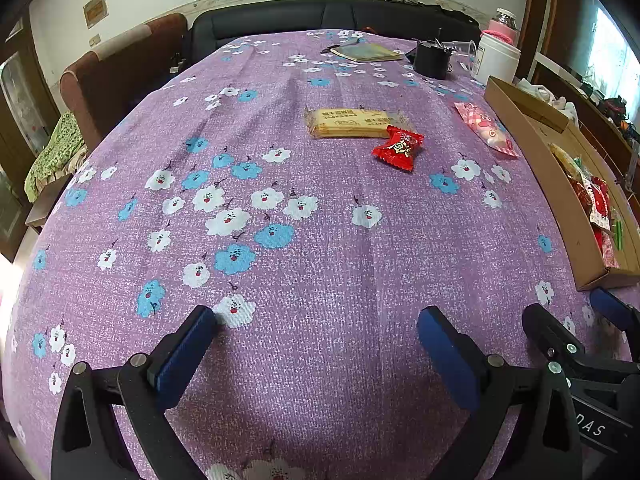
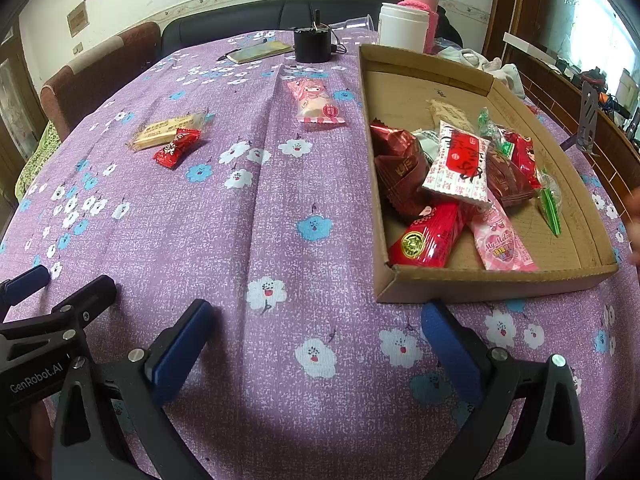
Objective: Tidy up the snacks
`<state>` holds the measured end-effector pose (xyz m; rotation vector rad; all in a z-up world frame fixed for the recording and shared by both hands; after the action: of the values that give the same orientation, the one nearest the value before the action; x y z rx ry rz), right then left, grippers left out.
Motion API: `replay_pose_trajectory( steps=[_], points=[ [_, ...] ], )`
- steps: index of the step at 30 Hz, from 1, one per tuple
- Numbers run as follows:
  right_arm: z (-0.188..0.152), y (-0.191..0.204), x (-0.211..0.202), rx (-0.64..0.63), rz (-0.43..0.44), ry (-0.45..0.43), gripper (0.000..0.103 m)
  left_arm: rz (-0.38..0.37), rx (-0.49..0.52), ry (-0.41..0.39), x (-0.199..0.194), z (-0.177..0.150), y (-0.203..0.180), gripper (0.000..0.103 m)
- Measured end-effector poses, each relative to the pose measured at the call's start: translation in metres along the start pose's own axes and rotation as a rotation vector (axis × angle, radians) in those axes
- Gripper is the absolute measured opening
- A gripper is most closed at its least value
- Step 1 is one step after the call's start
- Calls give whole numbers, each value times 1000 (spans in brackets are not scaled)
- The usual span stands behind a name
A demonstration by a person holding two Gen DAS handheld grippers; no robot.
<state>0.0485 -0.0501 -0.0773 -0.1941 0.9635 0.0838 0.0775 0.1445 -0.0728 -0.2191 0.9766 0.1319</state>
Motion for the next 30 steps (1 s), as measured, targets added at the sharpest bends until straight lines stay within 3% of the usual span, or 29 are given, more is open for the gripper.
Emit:
replay_pose_trajectory(
  steps=[30],
  points=[
    [2, -1, 2, -7, -2, -27, 103, 3, -2, -1, 0, 0, -2, 103]
  ],
)
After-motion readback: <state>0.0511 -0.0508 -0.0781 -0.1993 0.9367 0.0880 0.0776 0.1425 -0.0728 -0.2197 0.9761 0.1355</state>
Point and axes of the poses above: each gripper's, at about its wrist camera, not at the fingertips, and x roughly the way its jaws point, y to its left, z to its top, the point moved 3 cm from there along x, roughly the way its jaws point, and after that the axes turned 13 degrees about -x, right-handed, at the moved point
